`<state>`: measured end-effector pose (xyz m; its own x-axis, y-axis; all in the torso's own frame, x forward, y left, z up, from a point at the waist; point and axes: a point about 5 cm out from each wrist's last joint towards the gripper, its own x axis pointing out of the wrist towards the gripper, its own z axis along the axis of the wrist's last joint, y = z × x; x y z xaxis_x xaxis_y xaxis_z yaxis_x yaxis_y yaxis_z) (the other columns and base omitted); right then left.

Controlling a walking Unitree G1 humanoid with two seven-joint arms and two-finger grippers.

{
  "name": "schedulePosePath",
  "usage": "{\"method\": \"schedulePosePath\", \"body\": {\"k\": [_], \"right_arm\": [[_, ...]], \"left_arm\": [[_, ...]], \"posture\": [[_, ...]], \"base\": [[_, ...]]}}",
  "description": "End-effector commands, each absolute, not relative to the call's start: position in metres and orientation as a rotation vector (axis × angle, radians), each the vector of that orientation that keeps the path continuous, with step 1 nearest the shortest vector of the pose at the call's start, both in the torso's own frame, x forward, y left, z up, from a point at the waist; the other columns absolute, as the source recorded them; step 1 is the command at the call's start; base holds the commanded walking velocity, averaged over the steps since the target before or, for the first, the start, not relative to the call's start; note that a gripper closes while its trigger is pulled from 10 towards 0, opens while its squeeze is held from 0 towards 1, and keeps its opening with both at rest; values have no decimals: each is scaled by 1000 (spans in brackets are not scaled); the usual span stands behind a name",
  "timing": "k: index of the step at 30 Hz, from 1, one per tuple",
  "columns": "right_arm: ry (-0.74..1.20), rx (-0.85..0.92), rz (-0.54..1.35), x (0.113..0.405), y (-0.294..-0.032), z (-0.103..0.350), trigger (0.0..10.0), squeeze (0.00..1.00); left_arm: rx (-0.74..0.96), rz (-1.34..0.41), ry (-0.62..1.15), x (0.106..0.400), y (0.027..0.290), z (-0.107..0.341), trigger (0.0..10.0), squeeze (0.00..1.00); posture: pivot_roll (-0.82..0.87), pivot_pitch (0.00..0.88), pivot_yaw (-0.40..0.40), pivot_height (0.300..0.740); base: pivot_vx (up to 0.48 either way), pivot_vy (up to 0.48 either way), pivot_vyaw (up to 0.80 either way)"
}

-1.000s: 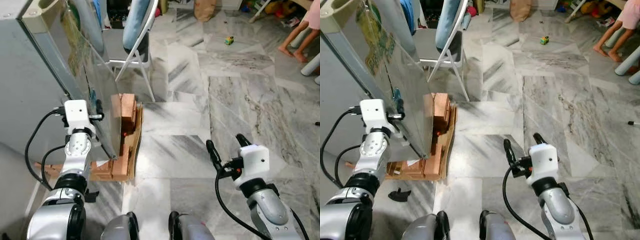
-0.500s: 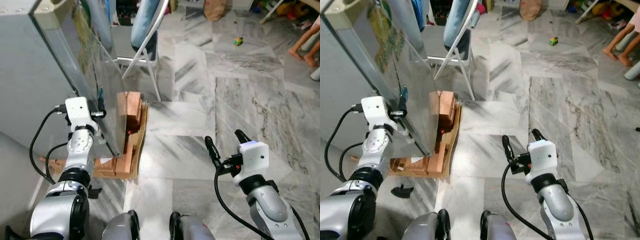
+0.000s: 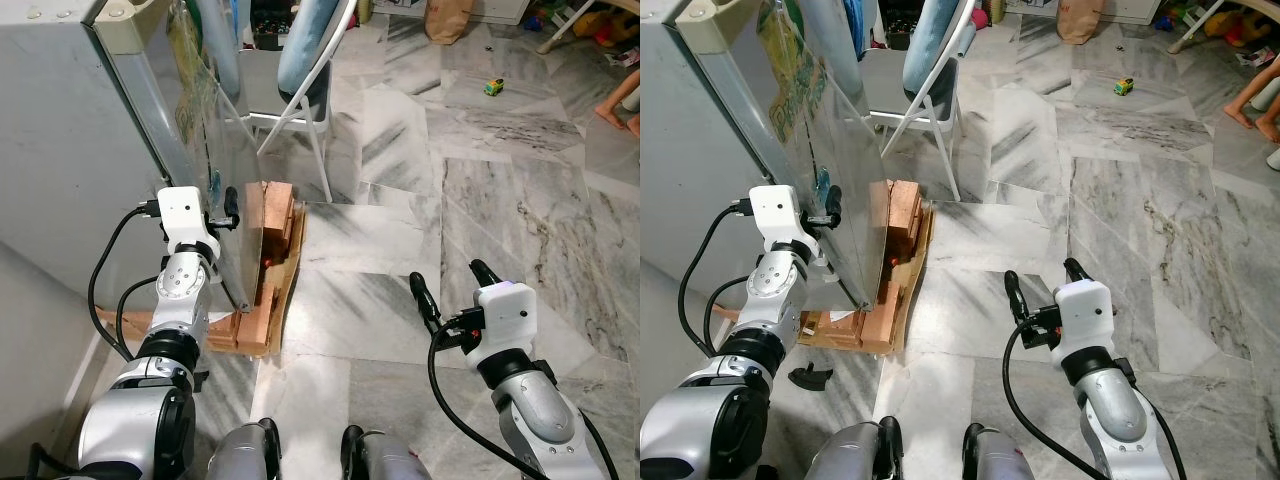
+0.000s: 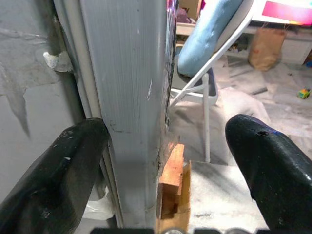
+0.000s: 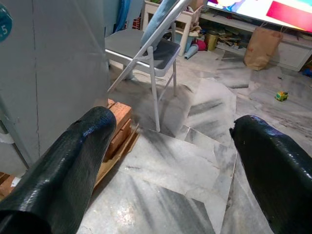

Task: Restocking fridge

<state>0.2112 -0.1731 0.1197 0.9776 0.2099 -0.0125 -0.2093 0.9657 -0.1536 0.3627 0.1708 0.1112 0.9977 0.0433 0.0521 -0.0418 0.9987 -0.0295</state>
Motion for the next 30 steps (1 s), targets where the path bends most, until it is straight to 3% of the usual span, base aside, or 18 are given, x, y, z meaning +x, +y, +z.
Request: {"method": "schedulePosePath", "body": {"k": [1, 8, 12, 16, 17, 19, 20, 22, 26, 28, 30], "right_arm": [[3, -159, 221, 211, -172, 119, 10000, 0], [92, -162, 224, 195, -176, 102, 10000, 0], [191, -115, 163, 170, -190, 85, 10000, 0], [220, -117, 181, 152, -188, 79, 10000, 0], [220, -117, 181, 152, -188, 79, 10000, 0], [228, -119, 184, 148, -178, 73, 10000, 0], [230, -116, 191, 145, -164, 69, 10000, 0], [224, -107, 198, 141, -151, 65, 10000, 0], [212, -90, 206, 140, -127, 57, 10000, 0], [232, -85, 209, 135, -110, 32, 10000, 0], [241, -83, 209, 132, -108, 26, 10000, 0]], "left_arm": [[14, 6, -35, 367, 161, 113, 10000, 0], [47, -51, -26, 382, 144, 131, 10000, 0], [33, -196, -59, 388, 109, 148, 10000, 0], [34, -447, -101, 378, 48, 154, 10000, 0], [34, -447, -101, 378, 48, 154, 10000, 0], [-5, -653, -111, 356, -5, 151, 10000, 0], [-67, -813, -132, 333, -48, 154, 10000, 0], [-97, -900, -151, 317, -71, 157, 10000, 0], [-91, -947, -172, 303, -90, 160, 10000, 0], [-36, -758, -131, 332, -57, 156, 10000, 0], [-5, -688, -123, 343, -40, 155, 10000, 0]], "posture": [[-111, 178, -5, 740], [-109, 166, -13, 740], [-109, 161, -11, 740], [-108, 156, -6, 740], [-108, 156, -6, 740], [-109, 153, -2, 740], [-109, 151, 3, 740], [-108, 147, 9, 740], [-109, 141, 18, 740], [-108, 137, 25, 740], [-100, 135, 28, 740]], "base": [[0, 0, 0], [0, 0, 0], [0, 0, 0], [0, 0, 0], [0, 0, 0], [0, 0, 0], [0, 0, 0], [0, 0, 0], [0, 0, 0], [0, 0, 0], [0, 0, 0]]}}
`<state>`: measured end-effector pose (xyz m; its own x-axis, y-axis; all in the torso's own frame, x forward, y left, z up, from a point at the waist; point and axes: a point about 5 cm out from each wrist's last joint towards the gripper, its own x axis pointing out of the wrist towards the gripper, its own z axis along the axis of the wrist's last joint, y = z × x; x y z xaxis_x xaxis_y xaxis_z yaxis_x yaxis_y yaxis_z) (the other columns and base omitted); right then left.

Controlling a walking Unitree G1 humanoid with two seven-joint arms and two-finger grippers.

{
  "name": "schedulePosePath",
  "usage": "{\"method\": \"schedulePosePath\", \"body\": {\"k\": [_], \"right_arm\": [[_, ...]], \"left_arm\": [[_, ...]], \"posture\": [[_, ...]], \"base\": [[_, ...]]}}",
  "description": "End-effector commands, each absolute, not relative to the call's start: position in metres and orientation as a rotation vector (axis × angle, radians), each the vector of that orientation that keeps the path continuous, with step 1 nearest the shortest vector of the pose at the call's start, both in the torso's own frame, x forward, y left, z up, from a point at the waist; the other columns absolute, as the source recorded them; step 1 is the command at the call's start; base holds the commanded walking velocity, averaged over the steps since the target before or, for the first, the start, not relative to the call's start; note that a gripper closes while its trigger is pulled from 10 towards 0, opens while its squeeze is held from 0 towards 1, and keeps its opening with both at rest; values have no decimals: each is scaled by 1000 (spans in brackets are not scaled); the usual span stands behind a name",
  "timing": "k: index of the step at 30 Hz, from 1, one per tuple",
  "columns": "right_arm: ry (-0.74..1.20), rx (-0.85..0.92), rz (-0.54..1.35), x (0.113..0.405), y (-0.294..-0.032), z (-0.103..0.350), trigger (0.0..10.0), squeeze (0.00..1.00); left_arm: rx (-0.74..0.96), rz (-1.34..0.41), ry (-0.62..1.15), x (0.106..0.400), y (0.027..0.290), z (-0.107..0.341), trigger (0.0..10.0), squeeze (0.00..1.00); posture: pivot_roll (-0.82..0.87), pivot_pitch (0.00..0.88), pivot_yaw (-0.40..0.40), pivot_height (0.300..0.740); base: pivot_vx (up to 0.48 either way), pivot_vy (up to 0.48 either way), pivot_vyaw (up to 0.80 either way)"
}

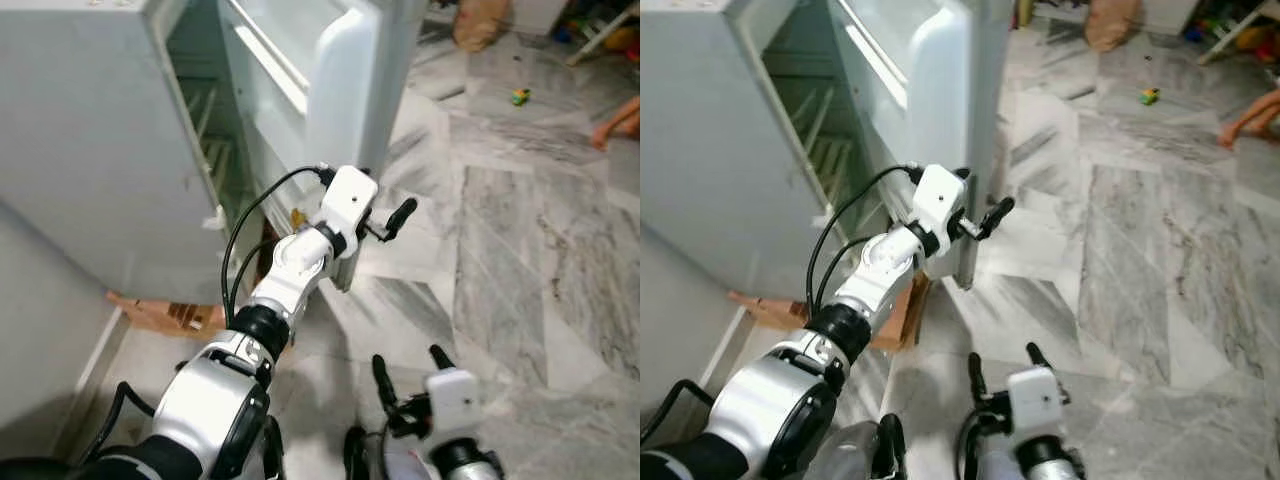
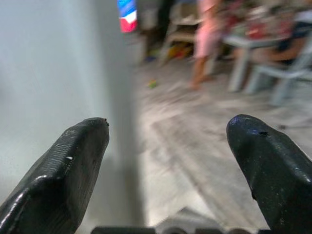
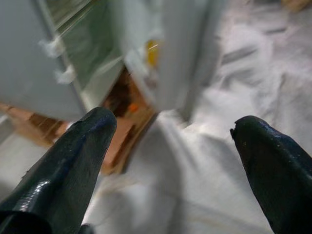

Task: Restocking fridge

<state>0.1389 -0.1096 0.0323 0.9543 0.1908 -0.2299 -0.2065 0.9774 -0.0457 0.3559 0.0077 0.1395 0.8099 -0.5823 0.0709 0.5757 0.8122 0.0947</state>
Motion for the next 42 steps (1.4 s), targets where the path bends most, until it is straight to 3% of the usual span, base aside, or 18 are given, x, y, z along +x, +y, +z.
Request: {"method": "schedulePosePath", "body": {"k": [1, 3, 4, 5, 7, 11, 26, 28, 30, 35, 42], "right_arm": [[242, -82, 208, 131, -108, 25, 10000, 0], [242, -80, 206, 129, -103, 23, 10000, 0], [239, -76, 208, 128, -93, 21, 10000, 0], [232, -72, 207, 129, -96, 23, 10000, 0], [214, -73, 200, 133, -111, 28, 10000, 0], [165, -93, 189, 138, -119, 35, 10000, 0], [-21, -136, 123, 163, -131, 55, 10000, 0], [-66, -148, 88, 212, -176, 81, 10000, 0], [-124, -152, 54, 239, -198, 105, 10000, 0], [-159, -148, 22, 250, -193, 112, 10000, 0], [-174, -127, 73, 257, -171, 114, 10000, 0]], "left_arm": [[9, -667, -123, 346, -34, 155, 10000, 0], [9, -586, -109, 359, -8, 155, 10000, 0], [15, -495, -108, 370, 24, 155, 10000, 0], [28, -463, -104, 373, 35, 153, 10000, 0], [42, -425, -96, 375, 52, 149, 10000, 0], [40, -365, -82, 368, 79, 131, 10000, 0], [83, -182, -22, 318, 127, 79, 10000, 0], [105, -143, -14, 312, 140, 76, 10000, 0], [127, -97, -14, 307, 152, 78, 10000, 0], [163, -20, -34, 301, 175, 87, 10000, 0], [196, 2, -46, 300, 180, 94, 10000, 0]], "posture": [[-100, 135, 28, 740], [-85, 131, 31, 740], [-80, 130, 34, 740], [-78, 128, 33, 740], [-74, 126, 34, 740], [-69, 119, 33, 740], [-35, 102, 32, 740], [-26, 94, 36, 740], [-18, 92, 41, 740], [-2, 93, 50, 740], [6, 86, 50, 740]], "base": [[0, 0, 0], [0, 0, 0], [0, 0, 0], [0, -472, 0], [0, -472, 0], [0, -468, 0], [0, -461, 0], [0, -437, 0], [0, -426, 0], [241, -380, 0], [377, -222, 0]]}}
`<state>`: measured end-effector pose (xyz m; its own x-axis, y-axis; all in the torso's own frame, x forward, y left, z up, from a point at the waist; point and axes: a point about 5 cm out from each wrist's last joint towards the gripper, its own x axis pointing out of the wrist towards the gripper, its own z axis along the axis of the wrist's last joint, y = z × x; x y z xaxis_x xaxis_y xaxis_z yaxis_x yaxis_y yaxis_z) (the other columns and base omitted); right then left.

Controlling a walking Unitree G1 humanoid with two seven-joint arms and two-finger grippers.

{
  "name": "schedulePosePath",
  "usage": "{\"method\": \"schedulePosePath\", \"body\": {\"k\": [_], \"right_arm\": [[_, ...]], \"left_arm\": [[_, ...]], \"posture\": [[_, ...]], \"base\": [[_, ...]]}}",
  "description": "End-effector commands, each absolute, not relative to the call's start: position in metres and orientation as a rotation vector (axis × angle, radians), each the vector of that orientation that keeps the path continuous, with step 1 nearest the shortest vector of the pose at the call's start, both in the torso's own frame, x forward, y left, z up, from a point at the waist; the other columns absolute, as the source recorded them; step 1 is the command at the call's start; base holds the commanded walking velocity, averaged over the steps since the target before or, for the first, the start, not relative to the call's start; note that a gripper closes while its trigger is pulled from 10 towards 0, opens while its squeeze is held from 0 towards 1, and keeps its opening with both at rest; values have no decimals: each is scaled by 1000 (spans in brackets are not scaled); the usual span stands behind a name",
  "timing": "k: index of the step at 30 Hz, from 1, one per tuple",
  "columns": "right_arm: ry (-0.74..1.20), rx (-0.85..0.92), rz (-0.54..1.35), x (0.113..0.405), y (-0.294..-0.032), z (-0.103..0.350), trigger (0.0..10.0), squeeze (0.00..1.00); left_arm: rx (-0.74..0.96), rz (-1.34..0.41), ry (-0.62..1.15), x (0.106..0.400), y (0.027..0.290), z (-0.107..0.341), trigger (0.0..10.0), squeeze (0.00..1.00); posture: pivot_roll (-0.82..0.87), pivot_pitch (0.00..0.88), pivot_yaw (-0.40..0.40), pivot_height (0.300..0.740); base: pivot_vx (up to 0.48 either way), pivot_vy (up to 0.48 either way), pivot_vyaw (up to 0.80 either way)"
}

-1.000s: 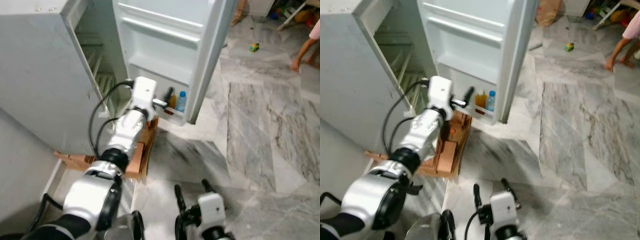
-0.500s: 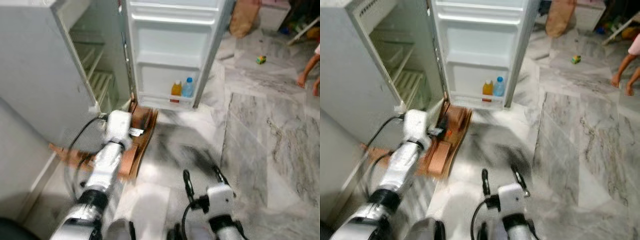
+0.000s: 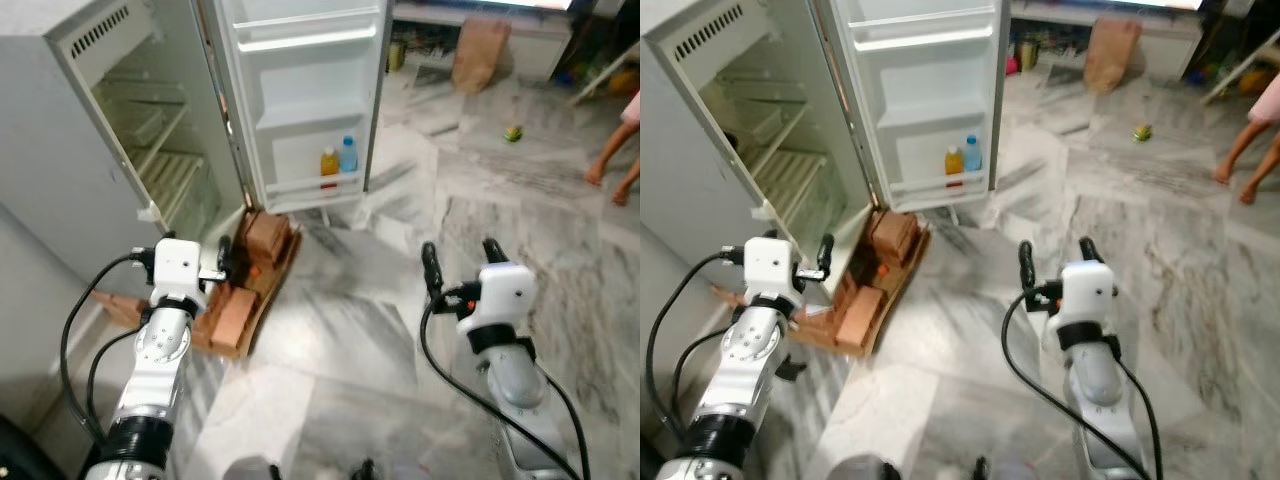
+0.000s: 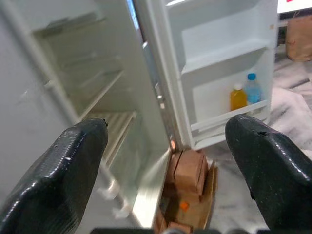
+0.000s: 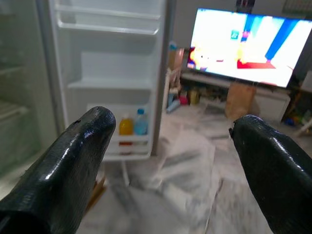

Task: Restocking fridge

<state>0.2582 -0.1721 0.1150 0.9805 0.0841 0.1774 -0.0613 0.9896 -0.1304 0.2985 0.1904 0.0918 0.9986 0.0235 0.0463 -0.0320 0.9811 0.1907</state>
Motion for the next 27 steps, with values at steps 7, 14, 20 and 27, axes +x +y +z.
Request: {"method": "schedulePosePath", "body": {"k": [7, 14, 20, 27], "right_arm": [[-168, -110, 95, 258, -166, 116, 10000, 0], [-181, -106, 96, 262, -165, 120, 10000, 0], [-181, -94, 131, 269, -157, 122, 10000, 0], [-181, -94, 131, 269, -157, 122, 10000, 0]], "left_arm": [[197, -10, -29, 297, 170, 95, 10000, 0], [207, -5, -31, 289, 169, 101, 10000, 0], [223, 28, -38, 273, 174, 109, 10000, 0], [223, 28, -38, 273, 174, 109, 10000, 0]], "posture": [[12, 84, 51, 740], [32, 104, 76, 740], [59, 104, 55, 740], [59, 104, 55, 740]], "base": [[433, 0, 0], [442, 0, 0], [444, 0, 0], [446, 0, 0]]}}
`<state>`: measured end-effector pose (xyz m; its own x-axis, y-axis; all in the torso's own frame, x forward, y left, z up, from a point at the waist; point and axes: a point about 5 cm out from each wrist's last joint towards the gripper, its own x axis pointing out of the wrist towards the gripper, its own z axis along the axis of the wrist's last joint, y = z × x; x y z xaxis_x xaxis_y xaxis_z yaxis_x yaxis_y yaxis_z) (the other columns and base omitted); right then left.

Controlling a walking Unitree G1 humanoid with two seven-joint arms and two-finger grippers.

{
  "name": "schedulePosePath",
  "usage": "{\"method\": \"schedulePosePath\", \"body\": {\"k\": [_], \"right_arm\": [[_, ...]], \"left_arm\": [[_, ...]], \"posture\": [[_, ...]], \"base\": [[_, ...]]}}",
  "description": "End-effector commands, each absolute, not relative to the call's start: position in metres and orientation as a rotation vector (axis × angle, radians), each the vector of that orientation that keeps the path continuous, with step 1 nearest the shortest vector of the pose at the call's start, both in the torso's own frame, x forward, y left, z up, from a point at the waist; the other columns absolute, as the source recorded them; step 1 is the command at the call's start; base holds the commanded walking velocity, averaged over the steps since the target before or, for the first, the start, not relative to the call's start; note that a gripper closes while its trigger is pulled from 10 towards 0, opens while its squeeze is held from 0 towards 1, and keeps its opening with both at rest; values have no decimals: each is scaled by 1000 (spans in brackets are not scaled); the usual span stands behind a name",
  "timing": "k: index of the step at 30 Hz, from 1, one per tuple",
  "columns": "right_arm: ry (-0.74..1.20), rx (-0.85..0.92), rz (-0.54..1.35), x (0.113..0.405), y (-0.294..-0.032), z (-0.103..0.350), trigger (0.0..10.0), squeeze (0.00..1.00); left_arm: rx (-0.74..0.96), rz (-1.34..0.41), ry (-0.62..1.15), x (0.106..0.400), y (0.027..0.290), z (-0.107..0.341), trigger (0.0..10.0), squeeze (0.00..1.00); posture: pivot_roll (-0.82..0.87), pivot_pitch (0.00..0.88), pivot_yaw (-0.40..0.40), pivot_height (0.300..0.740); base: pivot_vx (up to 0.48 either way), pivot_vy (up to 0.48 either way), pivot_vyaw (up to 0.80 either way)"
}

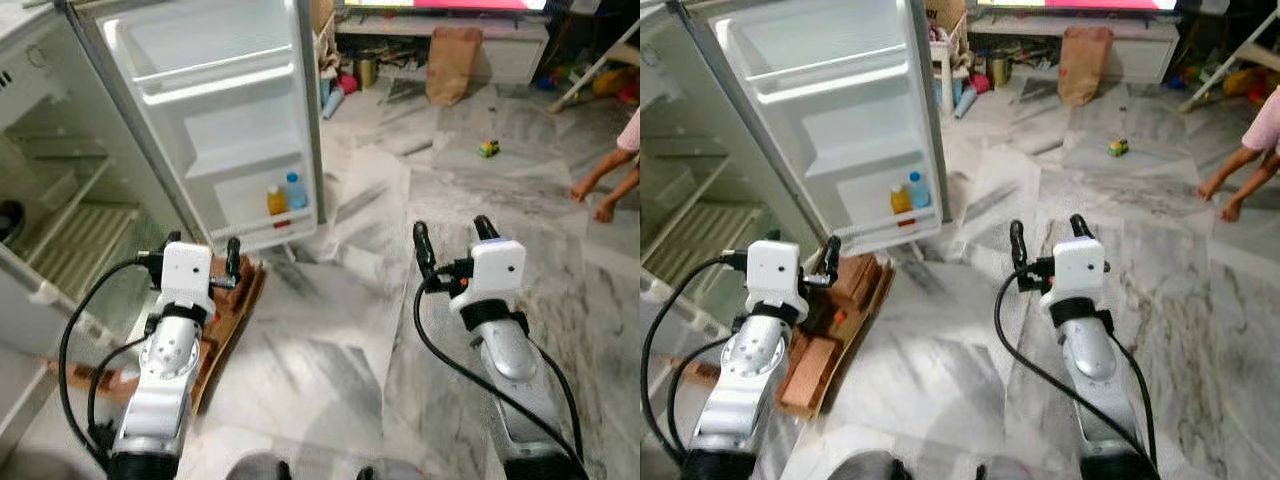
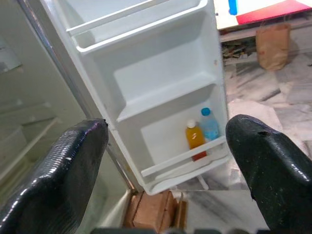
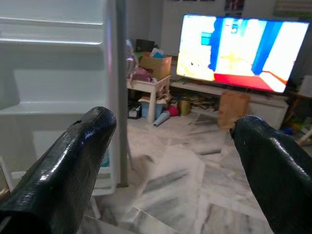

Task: Restocking fridge

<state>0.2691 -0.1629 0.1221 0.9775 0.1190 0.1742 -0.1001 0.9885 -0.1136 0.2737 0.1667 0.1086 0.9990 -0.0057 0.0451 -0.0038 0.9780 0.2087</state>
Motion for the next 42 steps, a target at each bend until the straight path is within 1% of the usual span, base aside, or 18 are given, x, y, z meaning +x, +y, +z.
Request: {"method": "schedulePosePath", "body": {"k": [1, 2, 3, 4, 5, 6, 14, 19, 23, 26, 28, 33, 37, 42], "right_arm": [[-181, -94, 131, 269, -157, 122, 10000, 0], [-180, -89, 136, 271, -156, 123, 10000, 0], [-175, -101, 141, 269, -155, 121, 10000, 0], [-169, -112, 139, 267, -154, 119, 10000, 0], [-169, -112, 139, 267, -154, 119, 10000, 0], [-161, -118, 122, 264, -154, 116, 10000, 0], [-153, -94, 140, 262, -143, 113, 10000, 0], [-162, -105, 120, 263, -148, 115, 10000, 0], [-162, -103, 78, 263, -155, 116, 10000, 0], [-147, -70, 94, 262, -151, 112, 10000, 0], [-147, -64, 93, 262, -150, 112, 10000, 0], [-131, -57, 94, 262, -149, 110, 10000, 0], [-129, -56, 94, 263, -150, 110, 10000, 0], [-125, -60, 102, 264, -150, 109, 10000, 0]], "left_arm": [[223, 28, -38, 273, 174, 109, 10000, 0], [223, 26, -33, 272, 174, 107, 10000, 0], [186, -32, -14, 275, 157, 99, 10000, 0], [158, -95, 17, 277, 143, 91, 10000, 0], [158, -95, 17, 277, 143, 91, 10000, 0], [148, -180, 88, 279, 125, 77, 10000, 0], [161, -227, 118, 280, 118, 78, 10000, 0], [142, -183, 130, 279, 127, 73, 10000, 0], [138, -178, 128, 276, 130, 71, 10000, 0], [119, -192, 153, 272, 126, 68, 10000, 0], [61, -203, 143, 271, 123, 69, 10000, 0], [57, -213, 136, 271, 118, 71, 10000, 0], [28, -204, 159, 270, 118, 69, 10000, 0], [23, -210, 160, 270, 116, 69, 10000, 0]], "posture": [[59, 104, 55, 740], [59, 104, 55, 740], [31, 95, 28, 740], [28, 94, 29, 740], [28, 94, 29, 740], [33, 93, 32, 740], [0, 97, 35, 740], [-8, 99, 41, 740], [-9, 104, 45, 740], [-6, 102, 49, 740], [-4, 101, 49, 740], [3, 98, 46, 740], [1, 98, 44, 740], [-2, 95, 42, 740]], "base": [[446, 0, 0], [446, 0, 0], [446, 0, 775], [439, 0, 769], [439, 0, 769], [435, 0, 763], [437, 0, 753], [429, 0, 729], [369, -300, 688], [0, -477, 0], [0, 0, 0], [0, 0, 0], [0, 0, -700], [0, -323, -800]]}}
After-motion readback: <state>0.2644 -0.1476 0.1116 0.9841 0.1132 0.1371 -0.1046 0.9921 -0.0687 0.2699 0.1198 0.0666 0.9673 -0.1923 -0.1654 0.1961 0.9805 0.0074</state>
